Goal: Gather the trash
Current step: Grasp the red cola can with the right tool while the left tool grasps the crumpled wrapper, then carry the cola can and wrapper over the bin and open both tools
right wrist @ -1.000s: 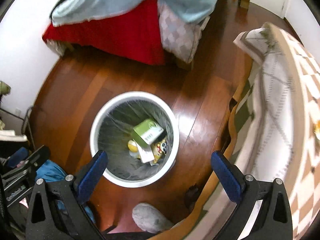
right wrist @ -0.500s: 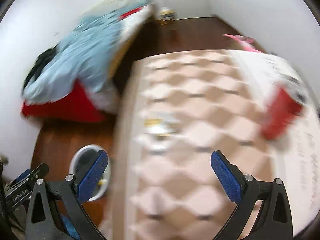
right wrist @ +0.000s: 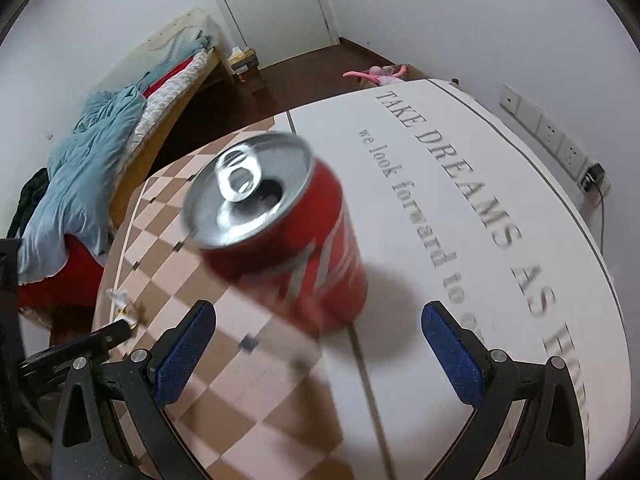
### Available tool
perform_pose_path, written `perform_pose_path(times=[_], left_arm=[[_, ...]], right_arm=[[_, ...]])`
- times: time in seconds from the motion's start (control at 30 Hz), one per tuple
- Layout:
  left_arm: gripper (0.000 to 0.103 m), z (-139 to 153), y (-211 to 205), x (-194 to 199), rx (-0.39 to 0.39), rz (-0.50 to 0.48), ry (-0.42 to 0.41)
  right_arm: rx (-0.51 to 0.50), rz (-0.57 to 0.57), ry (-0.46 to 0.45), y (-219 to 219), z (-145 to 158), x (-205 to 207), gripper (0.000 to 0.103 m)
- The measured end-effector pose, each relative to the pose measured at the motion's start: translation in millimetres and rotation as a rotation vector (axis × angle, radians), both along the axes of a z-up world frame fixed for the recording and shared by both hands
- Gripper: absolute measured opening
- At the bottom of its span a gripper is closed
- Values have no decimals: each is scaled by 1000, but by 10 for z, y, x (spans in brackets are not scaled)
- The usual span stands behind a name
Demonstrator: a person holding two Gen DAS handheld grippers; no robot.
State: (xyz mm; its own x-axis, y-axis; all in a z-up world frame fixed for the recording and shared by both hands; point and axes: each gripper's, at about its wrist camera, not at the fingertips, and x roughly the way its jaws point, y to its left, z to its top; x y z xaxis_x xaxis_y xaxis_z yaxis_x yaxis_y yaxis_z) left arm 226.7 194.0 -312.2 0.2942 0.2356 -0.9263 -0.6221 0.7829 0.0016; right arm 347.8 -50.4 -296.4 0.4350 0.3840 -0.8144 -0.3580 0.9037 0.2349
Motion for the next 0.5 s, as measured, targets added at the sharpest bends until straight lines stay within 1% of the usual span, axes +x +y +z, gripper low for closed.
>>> perform_pose_path(times=[0.03, 0.07, 0.1, 0.13, 0.17, 0.27, 0.3, 0.37, 0.4, 0.5], left_arm=[[95, -11, -28, 40, 5, -9, -6], [89, -14, -49, 68, 22, -18, -14], [70, -20, -61, 85, 37, -21, -15], [57, -18, -67, 93, 39, -28, -25], [48, 6, -66, 89, 42, -31, -43], [41, 31, -96, 125, 69, -49, -45], [40, 35, -98, 125, 72, -53, -45], [38, 57, -105, 122, 78, -61, -46], [38, 83, -110, 108, 78, -62, -50], [38, 213, -105, 47, 84, -57, -79]], right_arm=[[2, 11, 2, 32, -35, 67, 103], [3, 15, 2, 71, -65, 114, 103], [0, 23, -1, 104, -90, 172, 103], [-1, 30, -1, 142, -98, 197, 103], [3, 40, -1, 176, -109, 234, 103], [7, 60, -19, 239, -113, 290, 103], [4, 66, -26, 264, -108, 293, 101], [-16, 76, -43, 316, -93, 295, 77], [-32, 79, -45, 340, -84, 289, 74], [-46, 76, -52, 343, -35, 247, 73]])
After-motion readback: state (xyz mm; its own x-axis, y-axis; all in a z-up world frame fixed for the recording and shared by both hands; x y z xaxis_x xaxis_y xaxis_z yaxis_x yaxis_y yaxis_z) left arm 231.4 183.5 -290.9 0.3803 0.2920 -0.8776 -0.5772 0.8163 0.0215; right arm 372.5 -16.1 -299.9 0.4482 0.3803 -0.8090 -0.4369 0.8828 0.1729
